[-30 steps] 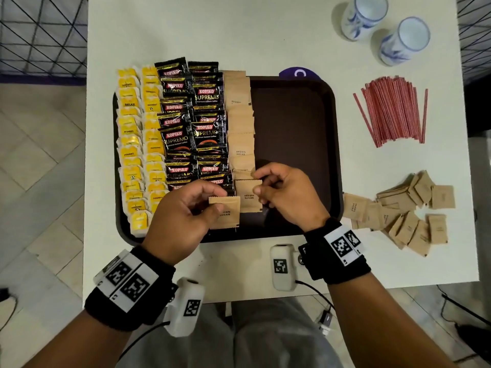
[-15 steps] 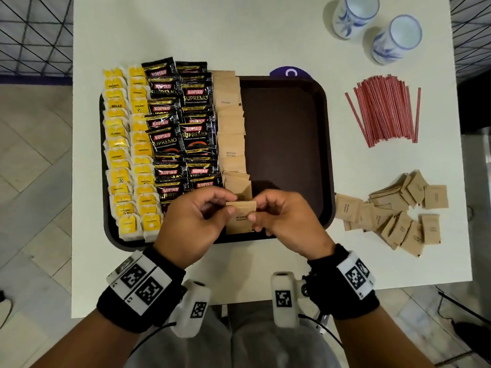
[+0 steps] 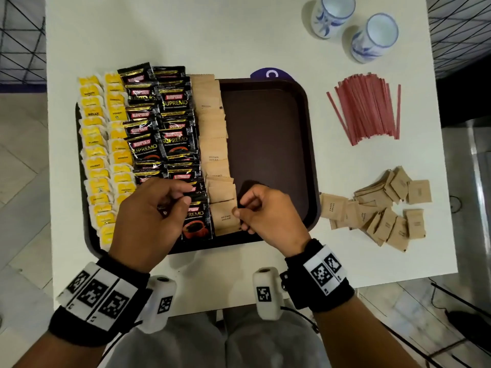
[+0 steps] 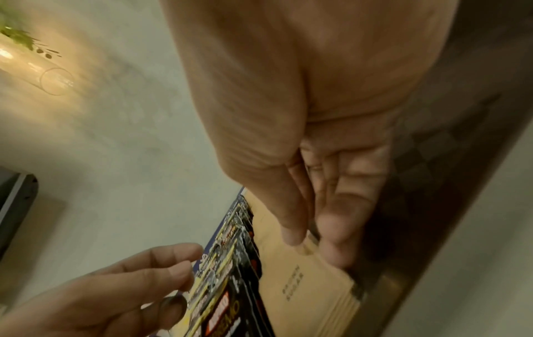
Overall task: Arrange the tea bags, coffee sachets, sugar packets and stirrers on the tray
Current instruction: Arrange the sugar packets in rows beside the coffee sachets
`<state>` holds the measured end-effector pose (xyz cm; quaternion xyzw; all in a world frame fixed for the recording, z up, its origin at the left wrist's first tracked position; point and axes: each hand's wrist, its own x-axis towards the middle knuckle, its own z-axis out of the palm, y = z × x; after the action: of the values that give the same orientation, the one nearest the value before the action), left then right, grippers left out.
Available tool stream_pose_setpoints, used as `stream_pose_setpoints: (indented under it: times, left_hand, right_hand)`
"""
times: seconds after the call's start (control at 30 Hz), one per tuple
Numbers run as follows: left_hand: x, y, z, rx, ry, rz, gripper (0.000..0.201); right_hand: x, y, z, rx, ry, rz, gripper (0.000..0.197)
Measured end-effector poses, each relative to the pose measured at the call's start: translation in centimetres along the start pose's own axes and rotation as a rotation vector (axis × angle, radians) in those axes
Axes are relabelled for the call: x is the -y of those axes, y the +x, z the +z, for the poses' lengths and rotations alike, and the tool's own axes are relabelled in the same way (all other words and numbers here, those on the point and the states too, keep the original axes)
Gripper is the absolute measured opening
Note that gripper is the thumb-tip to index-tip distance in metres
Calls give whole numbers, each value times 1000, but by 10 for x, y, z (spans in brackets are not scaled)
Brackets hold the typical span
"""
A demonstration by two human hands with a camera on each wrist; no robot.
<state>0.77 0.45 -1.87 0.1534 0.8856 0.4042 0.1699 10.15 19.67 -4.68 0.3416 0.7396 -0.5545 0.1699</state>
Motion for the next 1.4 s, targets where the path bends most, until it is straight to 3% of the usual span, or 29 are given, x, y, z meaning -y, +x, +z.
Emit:
stream_pose_setpoints:
  times: [0.13,0.37,0.47,0.6,0.67,0.83,1.03,1.2,1.4]
  left_hand:
    - [-6,-2,7,40,3,20,25]
    - [-39,6,35,181,75,156,23]
    - [-54,9,49,191,55,171,23]
    - [-62,12,61,230,92,181,22]
    - [-65,13,65,230,101,194,21]
    - [-68,17,71,224,135,197,21]
    - [-72,20,85,199,94,205,15]
    - [-74,18,93,232,72,176,23]
    - [-63,16,78,213,67,167,21]
  right_hand:
    - [-10,-12,-39,-311,-124,-24,16]
    - [-74,-42,-166,-759,-284,84,38]
    - [-93,-38,-203,-789,-368,212,65]
    - [-102,-19,-222,-654,-393,307,97]
    - [-104,-12,-224,-607,-393,256,92]
    - [-105,-3,-211,-644,-399,104,50]
    - [-108,-7,-209,-684,-440,-57,28]
    - [-109,-17,-217,-827,-500,-127,18]
    - [-105,-18,-203,-936,-450,-164,22]
